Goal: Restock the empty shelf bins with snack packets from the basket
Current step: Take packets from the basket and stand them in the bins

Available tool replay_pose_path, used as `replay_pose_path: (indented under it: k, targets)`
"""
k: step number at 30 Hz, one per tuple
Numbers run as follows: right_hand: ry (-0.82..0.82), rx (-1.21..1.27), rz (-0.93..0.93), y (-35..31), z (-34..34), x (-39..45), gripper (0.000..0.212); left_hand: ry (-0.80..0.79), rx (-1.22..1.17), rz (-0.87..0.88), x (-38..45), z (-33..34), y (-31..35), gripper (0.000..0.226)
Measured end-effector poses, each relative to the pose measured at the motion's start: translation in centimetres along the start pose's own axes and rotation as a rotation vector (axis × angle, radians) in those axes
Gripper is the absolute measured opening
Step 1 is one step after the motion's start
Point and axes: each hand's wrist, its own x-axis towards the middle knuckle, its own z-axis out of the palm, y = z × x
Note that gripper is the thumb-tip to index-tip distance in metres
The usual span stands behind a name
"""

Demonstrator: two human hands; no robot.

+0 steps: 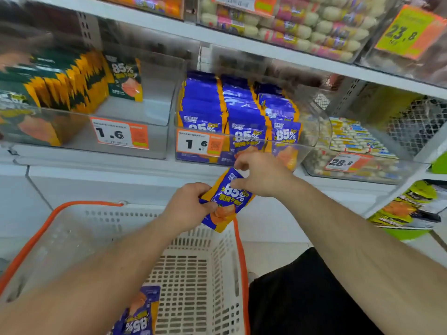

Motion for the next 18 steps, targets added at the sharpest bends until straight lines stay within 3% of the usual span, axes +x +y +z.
replay_pose_path:
  k: [5,9,12,15,18]
  targets:
    - [0.194,0.221,0.102,2.2,-2.0,-1.7,0.032,0.083,-0.141,0.093,1.8,1.6,5.1,0.009]
    - [0.44,0.215,0.099,3.1,-5.2,-2.5,0.025,0.147,-0.139,0.271,3.5,1.8,9.2,0.011]
    - [0.638,0.123,0.093,3.8,-8.0,-2.7,0.021,0.202,-0.146,0.364,4.7,1.6,10.8,0.035]
    - [0.826,0.048,0.094,4.8,-9.9,-2.6,0.022,0.267,-0.113,0.309,5.2,1.2,11.1,0.057]
    - [0.902,-0.06,0.094,5.9,-10.6,-2.0,0.022,0.277,-0.125,0.314,5.1,1.1,10.5,0.056]
